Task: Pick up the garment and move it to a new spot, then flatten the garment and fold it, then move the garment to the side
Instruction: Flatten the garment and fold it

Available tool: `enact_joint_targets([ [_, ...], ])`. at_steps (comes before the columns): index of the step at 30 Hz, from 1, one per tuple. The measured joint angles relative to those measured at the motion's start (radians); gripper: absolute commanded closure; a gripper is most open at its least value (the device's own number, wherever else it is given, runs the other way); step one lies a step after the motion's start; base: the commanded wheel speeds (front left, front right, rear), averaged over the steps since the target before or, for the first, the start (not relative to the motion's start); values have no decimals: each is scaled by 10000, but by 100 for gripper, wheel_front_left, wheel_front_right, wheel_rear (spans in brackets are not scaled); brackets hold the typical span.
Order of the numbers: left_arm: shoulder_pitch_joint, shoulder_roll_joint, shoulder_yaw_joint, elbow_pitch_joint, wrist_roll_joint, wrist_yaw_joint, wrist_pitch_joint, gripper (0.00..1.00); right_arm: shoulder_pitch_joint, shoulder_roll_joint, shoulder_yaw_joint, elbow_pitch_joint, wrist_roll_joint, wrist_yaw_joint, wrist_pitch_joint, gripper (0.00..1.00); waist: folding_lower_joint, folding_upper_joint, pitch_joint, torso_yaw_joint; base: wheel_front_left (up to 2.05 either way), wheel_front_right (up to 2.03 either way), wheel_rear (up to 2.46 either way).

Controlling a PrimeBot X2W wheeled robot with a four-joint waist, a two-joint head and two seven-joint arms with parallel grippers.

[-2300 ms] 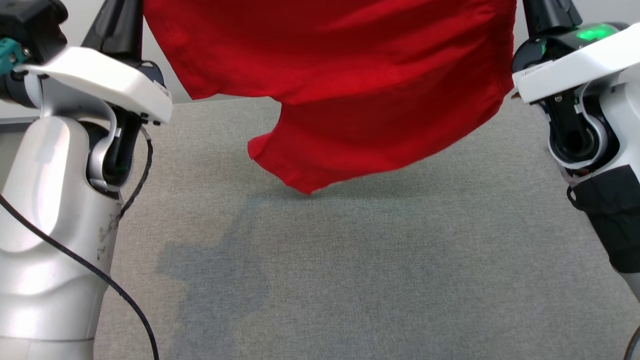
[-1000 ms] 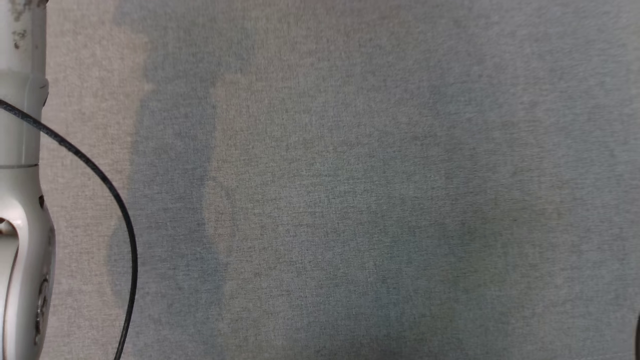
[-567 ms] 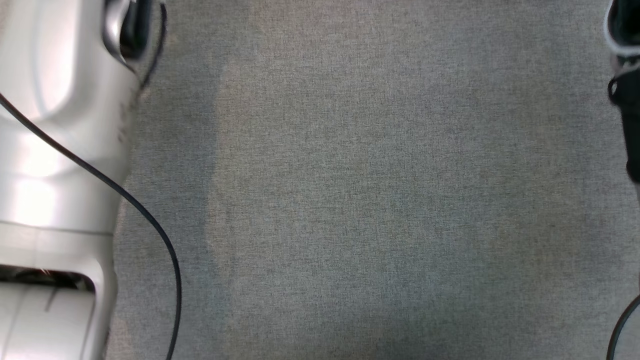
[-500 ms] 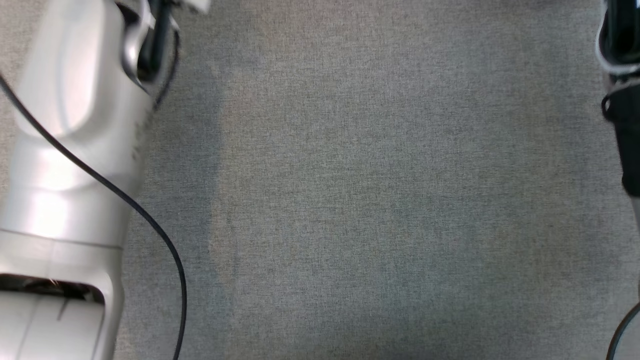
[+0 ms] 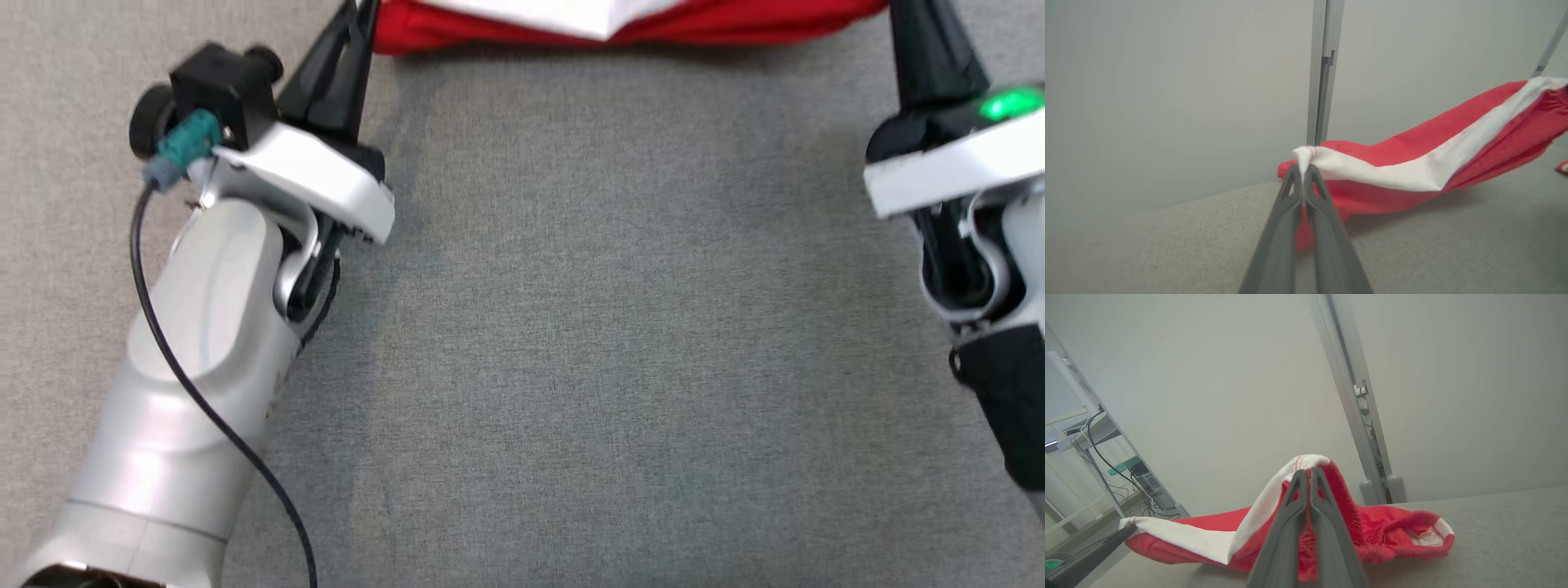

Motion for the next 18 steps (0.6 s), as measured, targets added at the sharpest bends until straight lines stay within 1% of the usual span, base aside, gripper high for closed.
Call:
enact_joint_targets([
  [7, 1201, 130, -249, -224, 242, 0, -2, 100, 1269, -508, 957, -351, 677, 0, 0, 100, 0, 0, -819, -118, 0, 0, 0],
  [12, 1912, 188, -238, -347, 230, 0, 0, 100, 1907, -1131, 2314, -606, 836, 0, -21, 100, 0, 0, -1331, -189, 0, 0, 0],
  [18, 2730, 380, -142, -481, 303, 0, 0, 100, 2460, -1666, 3459, -648, 972, 0, -23, 100, 0, 0, -1861, -241, 0, 0, 0],
])
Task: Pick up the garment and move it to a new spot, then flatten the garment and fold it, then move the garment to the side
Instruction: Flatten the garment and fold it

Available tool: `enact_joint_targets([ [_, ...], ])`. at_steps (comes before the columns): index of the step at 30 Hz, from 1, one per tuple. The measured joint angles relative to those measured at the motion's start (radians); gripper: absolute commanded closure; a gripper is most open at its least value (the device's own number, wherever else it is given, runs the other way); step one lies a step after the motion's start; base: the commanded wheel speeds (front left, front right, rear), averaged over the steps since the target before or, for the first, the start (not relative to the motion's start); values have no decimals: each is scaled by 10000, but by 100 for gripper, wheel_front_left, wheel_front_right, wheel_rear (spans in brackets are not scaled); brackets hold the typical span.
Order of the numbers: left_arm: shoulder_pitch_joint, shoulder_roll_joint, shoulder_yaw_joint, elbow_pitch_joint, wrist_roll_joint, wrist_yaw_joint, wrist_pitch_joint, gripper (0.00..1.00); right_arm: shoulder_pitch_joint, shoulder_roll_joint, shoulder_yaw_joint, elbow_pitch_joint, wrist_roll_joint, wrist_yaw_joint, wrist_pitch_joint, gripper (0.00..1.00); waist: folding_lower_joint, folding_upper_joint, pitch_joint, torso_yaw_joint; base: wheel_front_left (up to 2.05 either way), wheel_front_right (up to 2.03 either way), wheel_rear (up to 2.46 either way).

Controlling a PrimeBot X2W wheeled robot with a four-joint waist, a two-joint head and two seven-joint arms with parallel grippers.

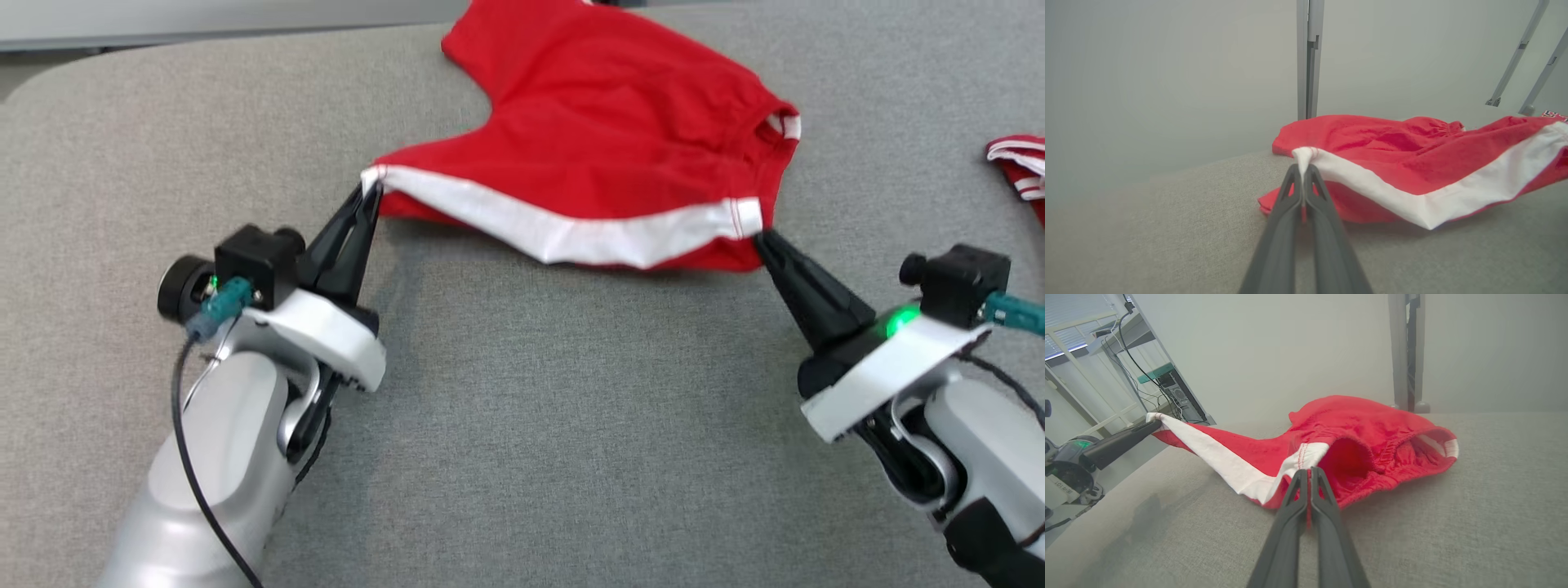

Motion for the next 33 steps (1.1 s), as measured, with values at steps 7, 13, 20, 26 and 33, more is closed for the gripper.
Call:
enact_joint_targets([
  [7, 929, 165, -25, 198, 805, 0, 0, 100, 620, -497, 727, 29, 244, 0, 0, 100, 0, 0, -526, 38, 0, 0, 0],
  [13, 1571, 265, -276, 155, 1360, 0, 0, 100, 1085, -989, 1791, -146, 940, 0, 0, 100, 0, 0, -955, 113, 0, 0, 0],
  [20, 2380, 491, -431, -36, 1582, 0, 0, 100, 1397, -1444, 2788, -483, 1708, 0, 0, 100, 0, 0, -1443, 131, 0, 0, 0],
  [26, 2978, 573, -215, -303, 1616, 0, -2, 100, 1700, -1730, 3331, -648, 2153, 0, 0, 100, -1, 0, -1719, 97, 0, 0, 0],
  [33, 3687, 648, -107, -713, 1898, 0, 0, 100, 2121, -1958, 3613, -899, 2635, 0, 0, 100, -1, 0, -2027, 130, 0, 0, 0],
])
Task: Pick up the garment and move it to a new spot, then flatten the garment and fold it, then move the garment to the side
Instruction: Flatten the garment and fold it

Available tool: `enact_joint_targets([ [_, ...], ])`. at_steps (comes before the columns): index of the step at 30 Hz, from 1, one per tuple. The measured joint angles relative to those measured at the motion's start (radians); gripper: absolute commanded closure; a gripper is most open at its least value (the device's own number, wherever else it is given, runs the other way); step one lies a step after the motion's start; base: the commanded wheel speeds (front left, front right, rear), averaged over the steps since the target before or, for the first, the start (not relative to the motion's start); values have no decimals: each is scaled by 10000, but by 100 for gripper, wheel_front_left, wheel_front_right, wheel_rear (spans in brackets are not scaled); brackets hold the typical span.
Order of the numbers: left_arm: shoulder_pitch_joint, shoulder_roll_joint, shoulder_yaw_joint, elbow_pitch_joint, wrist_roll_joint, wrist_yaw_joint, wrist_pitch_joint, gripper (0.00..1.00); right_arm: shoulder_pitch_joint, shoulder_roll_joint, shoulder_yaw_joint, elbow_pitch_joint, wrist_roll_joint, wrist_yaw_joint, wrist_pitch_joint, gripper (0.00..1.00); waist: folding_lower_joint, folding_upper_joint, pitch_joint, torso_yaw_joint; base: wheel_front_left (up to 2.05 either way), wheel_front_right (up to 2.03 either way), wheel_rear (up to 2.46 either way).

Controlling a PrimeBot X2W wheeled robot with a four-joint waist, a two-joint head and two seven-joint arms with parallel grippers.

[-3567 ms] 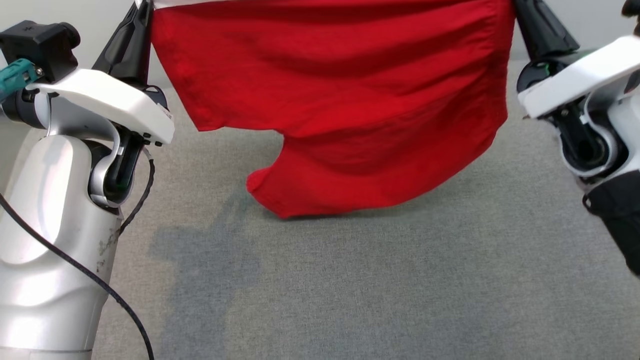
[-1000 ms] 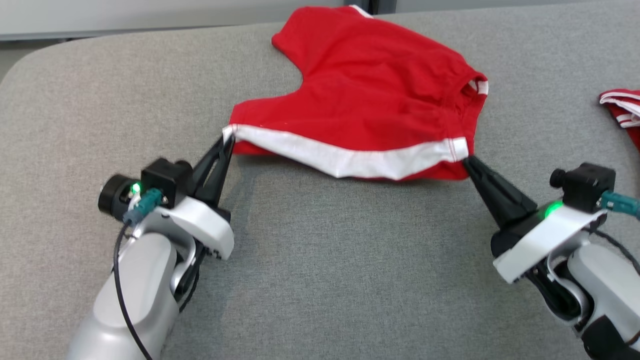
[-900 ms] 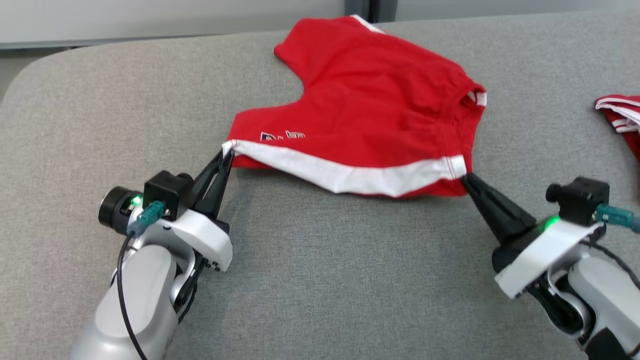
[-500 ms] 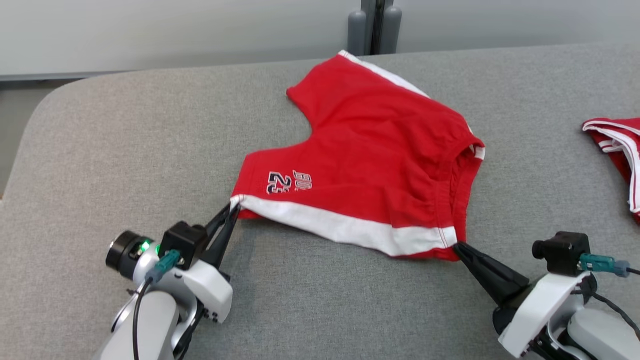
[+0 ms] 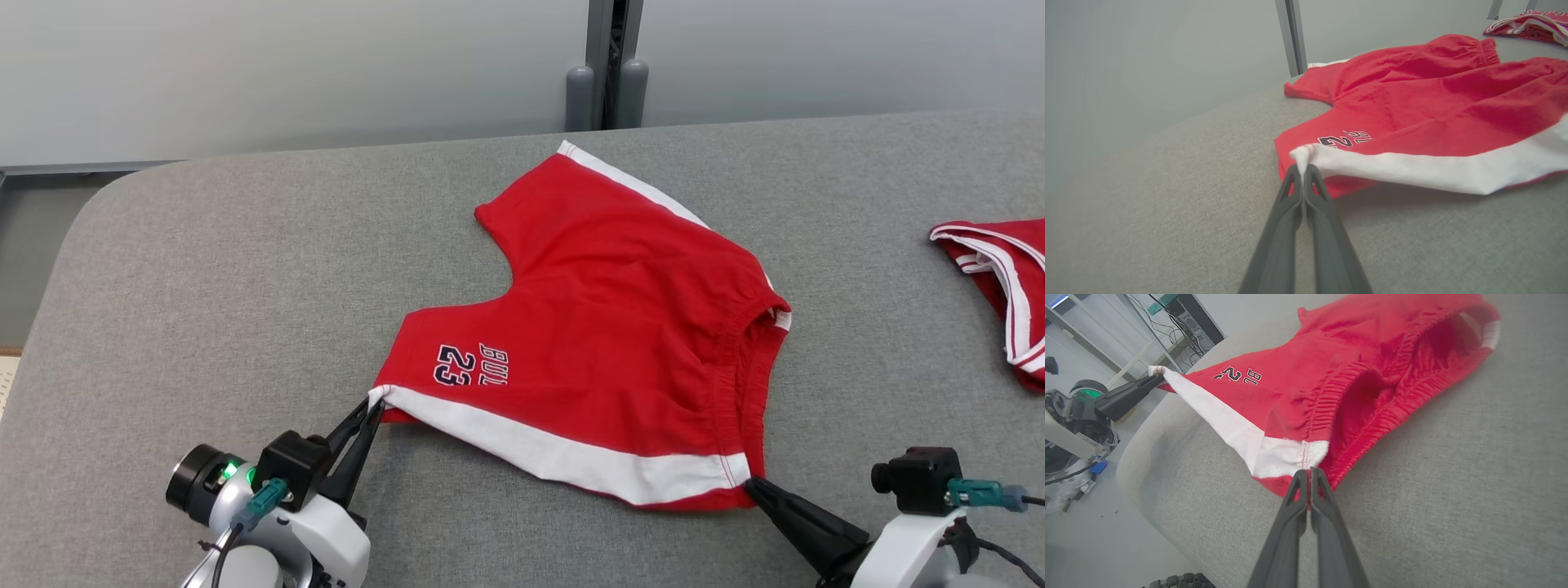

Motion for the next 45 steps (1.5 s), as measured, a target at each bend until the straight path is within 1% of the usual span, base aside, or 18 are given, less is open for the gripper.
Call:
enact_joint_targets([
  [5, 484, 56, 52, -211, 119, 0, -2, 100, 256, -119, 247, -288, 314, 0, 0, 100, 0, 0, -205, -6, 0, 0, 0],
  [13, 1171, 207, 100, -627, 215, 0, -2, 100, 608, -456, 980, -734, 949, 0, 0, 100, 0, 0, -453, -42, 0, 0, 0],
  [20, 1369, 385, 372, -849, 276, 0, -2, 100, 578, -426, 882, -899, 1053, 0, 0, 100, 0, 0, -407, -192, 0, 0, 0],
  [23, 1267, 395, 470, -928, 322, 0, -2, 100, 552, -240, 458, -1014, 874, 0, 0, 100, 0, 0, -334, -290, 0, 0, 0],
  [27, 784, 468, 692, -1020, 387, 13, -2, 100, 578, 48, -389, -1312, 713, 0, 0, 100, 0, 0, -196, -463, 0, 0, 0],
  [32, 75, 608, 1055, -1062, 393, 111, 0, 100, 792, 311, -1208, -1691, 453, 0, 0, 100, 0, 0, 32, -797, 0, 0, 0],
  [34, -265, 700, 1174, -1066, 407, 121, -2, 100, 843, 499, -1685, -1919, 370, 0, -2, 100, 0, 0, 150, -967, 0, 0, 0],
  [38, -1157, 834, 1400, -895, 401, 123, -2, 100, 1151, 1131, -2945, -2510, 167, 0, 0, 100, 0, 0, 521, -1419, 0, 0, 0],
  [39, -1157, 834, 1400, -895, 401, 123, -2, 100, 1151, 1131, -2945, -2510, 167, 0, 0, 100, 0, 0, 521, -1419, 0, 0, 0],
  [45, -2243, 1091, 1593, -443, 408, 178, -12, 100, 1333, 2186, -4188, -2909, -359, 0, 0, 100, 0, 0, 1050, -2016, 0, 0, 0],
])
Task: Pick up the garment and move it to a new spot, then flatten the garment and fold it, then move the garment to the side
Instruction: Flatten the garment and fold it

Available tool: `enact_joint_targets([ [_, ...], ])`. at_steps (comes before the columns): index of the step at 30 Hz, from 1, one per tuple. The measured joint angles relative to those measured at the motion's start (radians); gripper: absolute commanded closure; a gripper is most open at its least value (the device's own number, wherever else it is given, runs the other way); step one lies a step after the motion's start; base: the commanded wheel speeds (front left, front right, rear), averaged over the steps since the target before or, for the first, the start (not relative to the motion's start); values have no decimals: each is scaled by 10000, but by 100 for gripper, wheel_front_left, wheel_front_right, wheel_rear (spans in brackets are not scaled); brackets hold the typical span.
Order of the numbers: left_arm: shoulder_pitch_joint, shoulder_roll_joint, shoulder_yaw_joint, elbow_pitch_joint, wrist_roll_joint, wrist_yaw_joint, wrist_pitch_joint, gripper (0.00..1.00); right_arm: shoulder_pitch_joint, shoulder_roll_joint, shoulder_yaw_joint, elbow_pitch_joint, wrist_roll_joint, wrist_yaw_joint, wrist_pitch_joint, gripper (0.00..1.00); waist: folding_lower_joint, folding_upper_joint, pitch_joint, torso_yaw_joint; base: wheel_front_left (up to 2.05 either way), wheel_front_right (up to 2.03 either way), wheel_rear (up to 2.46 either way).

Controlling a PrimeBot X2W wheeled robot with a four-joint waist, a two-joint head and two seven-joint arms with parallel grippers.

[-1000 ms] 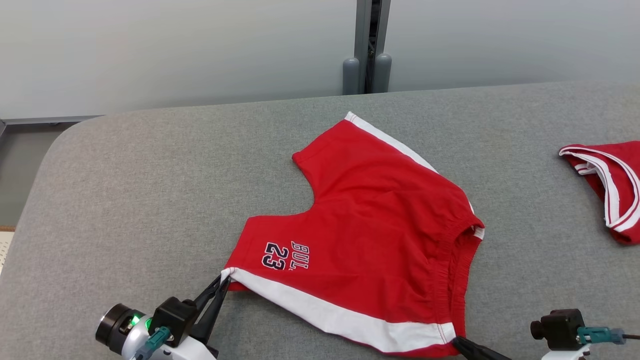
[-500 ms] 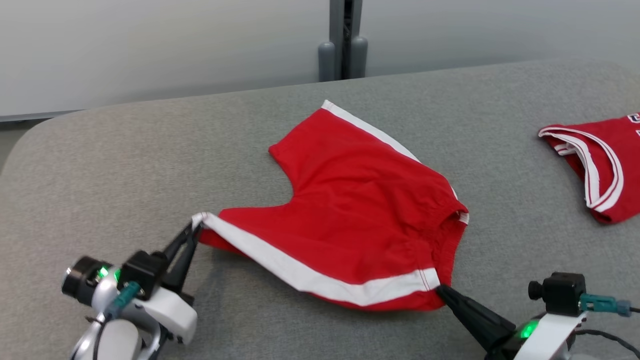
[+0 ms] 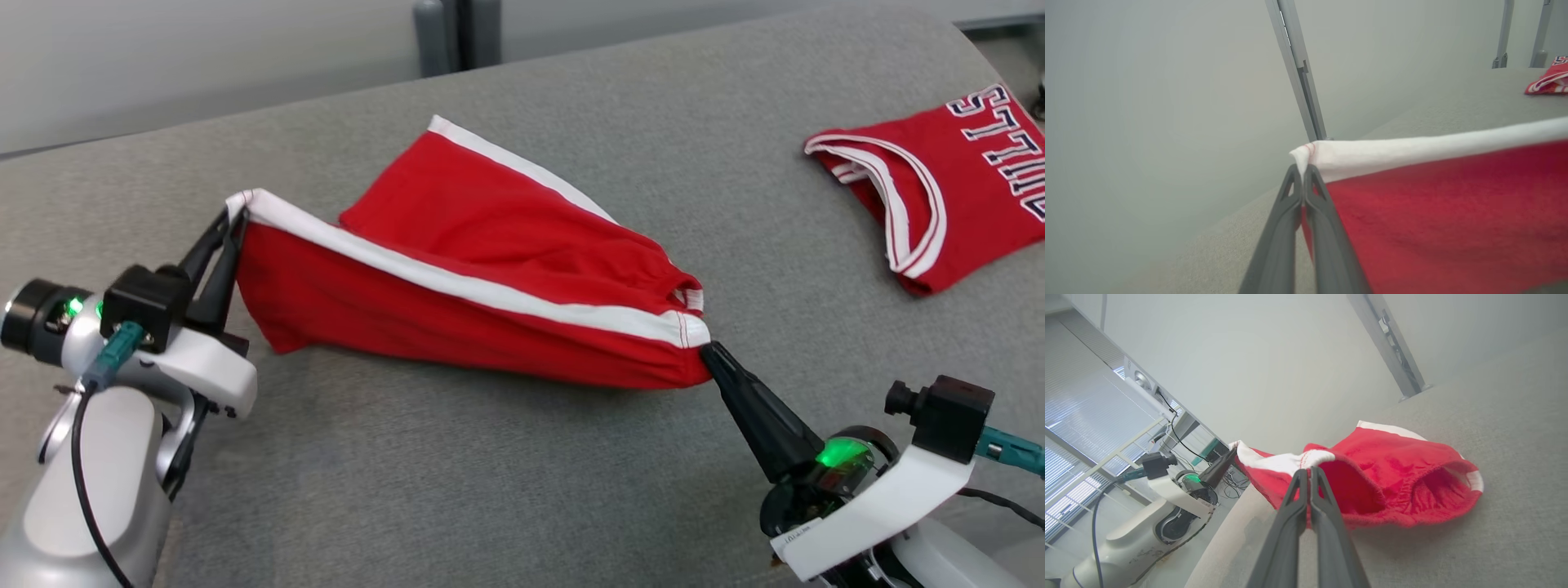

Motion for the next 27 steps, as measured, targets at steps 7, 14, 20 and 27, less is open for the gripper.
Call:
enact_joint_targets([
  [7, -1301, 105, -121, 836, 150, 0, 59, 100, 46, 1258, -734, -146, -554, -2, 0, 100, 0, 0, 680, -645, 0, 0, 0],
  [14, -2746, 79, -299, 1712, 470, 311, 207, 100, 46, 2706, -1831, -453, -940, 0, 0, 100, 0, 0, 1433, -1207, 0, 0, 0],
  [20, -3906, 12, -754, 2577, 991, 395, 359, 100, 29, 3308, -2391, -458, -1463, 0, 0, 100, 0, 0, 2017, -1601, 0, 0, 0],
  [27, -5176, -52, -1223, 3703, 1404, 380, 591, 100, -243, 3856, -2815, -516, -1613, 0, 2, 100, 0, 0, 2615, -2004, 0, 0, 0],
])
